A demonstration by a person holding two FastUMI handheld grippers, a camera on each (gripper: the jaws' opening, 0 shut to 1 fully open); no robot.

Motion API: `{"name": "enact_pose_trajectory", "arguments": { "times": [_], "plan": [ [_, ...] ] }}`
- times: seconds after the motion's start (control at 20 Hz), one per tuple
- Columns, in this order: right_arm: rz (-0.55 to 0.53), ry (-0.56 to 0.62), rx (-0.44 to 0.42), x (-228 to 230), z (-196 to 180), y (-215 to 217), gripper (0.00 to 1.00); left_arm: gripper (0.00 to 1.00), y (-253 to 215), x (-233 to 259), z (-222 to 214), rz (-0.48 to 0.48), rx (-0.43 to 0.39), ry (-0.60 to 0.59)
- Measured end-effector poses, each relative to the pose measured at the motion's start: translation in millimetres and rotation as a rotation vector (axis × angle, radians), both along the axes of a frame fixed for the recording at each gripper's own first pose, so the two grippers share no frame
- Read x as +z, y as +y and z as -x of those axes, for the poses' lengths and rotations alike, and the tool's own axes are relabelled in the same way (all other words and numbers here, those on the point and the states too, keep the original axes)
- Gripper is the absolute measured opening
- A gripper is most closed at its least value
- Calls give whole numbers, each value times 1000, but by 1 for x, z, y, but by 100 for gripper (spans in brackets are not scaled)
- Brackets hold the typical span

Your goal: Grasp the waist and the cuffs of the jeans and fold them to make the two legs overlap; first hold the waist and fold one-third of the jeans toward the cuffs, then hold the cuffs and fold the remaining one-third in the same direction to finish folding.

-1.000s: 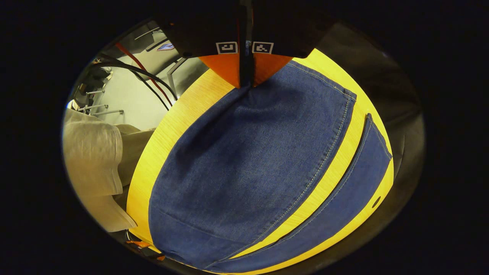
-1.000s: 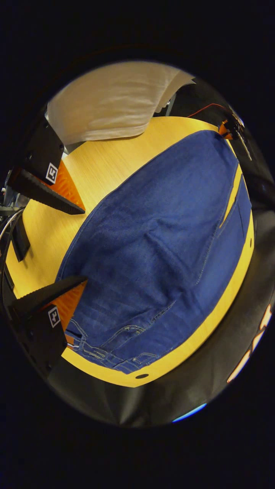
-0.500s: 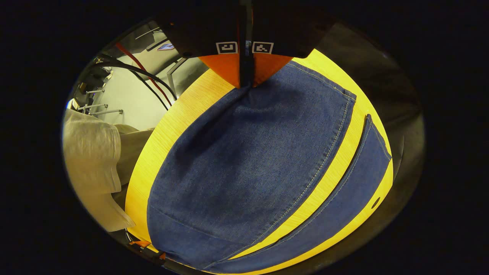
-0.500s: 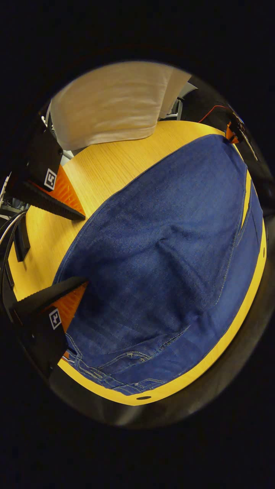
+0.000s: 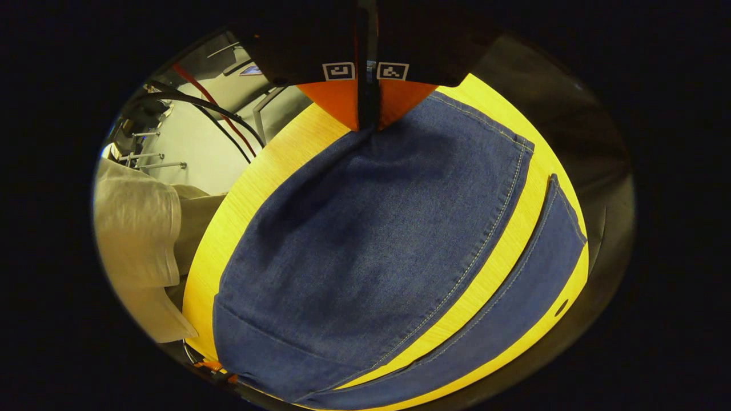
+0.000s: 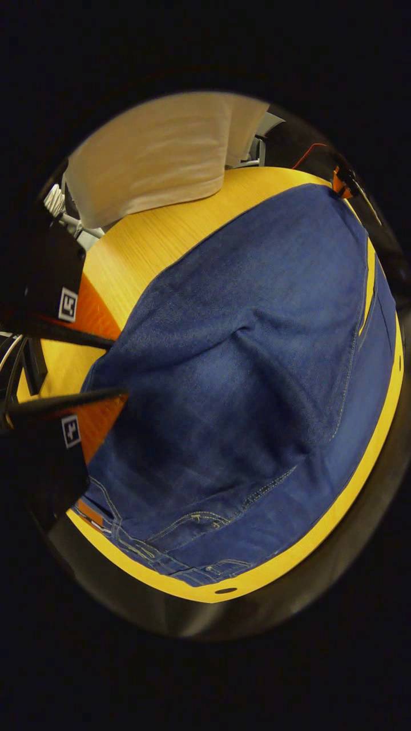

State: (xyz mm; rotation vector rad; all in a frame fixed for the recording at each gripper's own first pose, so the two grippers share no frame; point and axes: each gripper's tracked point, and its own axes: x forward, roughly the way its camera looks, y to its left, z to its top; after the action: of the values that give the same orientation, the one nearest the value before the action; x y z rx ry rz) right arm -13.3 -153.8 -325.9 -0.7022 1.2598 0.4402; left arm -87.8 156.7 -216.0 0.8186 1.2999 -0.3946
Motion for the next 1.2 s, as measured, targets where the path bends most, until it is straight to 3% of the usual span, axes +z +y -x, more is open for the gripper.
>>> {"name": "enact_pose_trajectory", "arguments": {
  "times": [0.05, 0.1, 0.15, 0.3, 0.45, 0.55, 0.6, 0.85, 0.95, 1.2],
  "plan": [
    [0, -10, -7, 1, -1, 0, 41, 0, 0, 0, -1, -4, -5, -3],
    [0, -19, -33, 2, -2, 1, 26, 0, 0, 0, -1, -2, -4, -7],
    [-1, -27, -59, 3, -3, 0, 24, 0, -1, 0, -1, 6, 0, -13],
    [-16, -42, -120, 5, -4, 1, 7, 0, -1, -2, -2, 25, 17, -34],
    [-24, -83, -242, 6, -2, 0, 1, 0, 0, -2, -2, 31, 37, -33],
    [-3, -141, -272, 7, -3, -3, 4, 0, 0, -2, -2, 40, 35, -48],
    [16, -178, -283, 8, -2, -5, 0, 0, 0, -4, -3, 41, 41, -67],
    [78, -324, -339, 24, -2, -1, 3, 0, 2, 7, -3, 4, 76, -224],
    [51, -375, -382, 43, -7, 0, 3, 0, 2, 30, -12, 14, 122, -351],
    [-27, -533, -506, 106, -39, 5, 3, 0, -6, 89, -35, 141, 336, -608]
  ]
}}
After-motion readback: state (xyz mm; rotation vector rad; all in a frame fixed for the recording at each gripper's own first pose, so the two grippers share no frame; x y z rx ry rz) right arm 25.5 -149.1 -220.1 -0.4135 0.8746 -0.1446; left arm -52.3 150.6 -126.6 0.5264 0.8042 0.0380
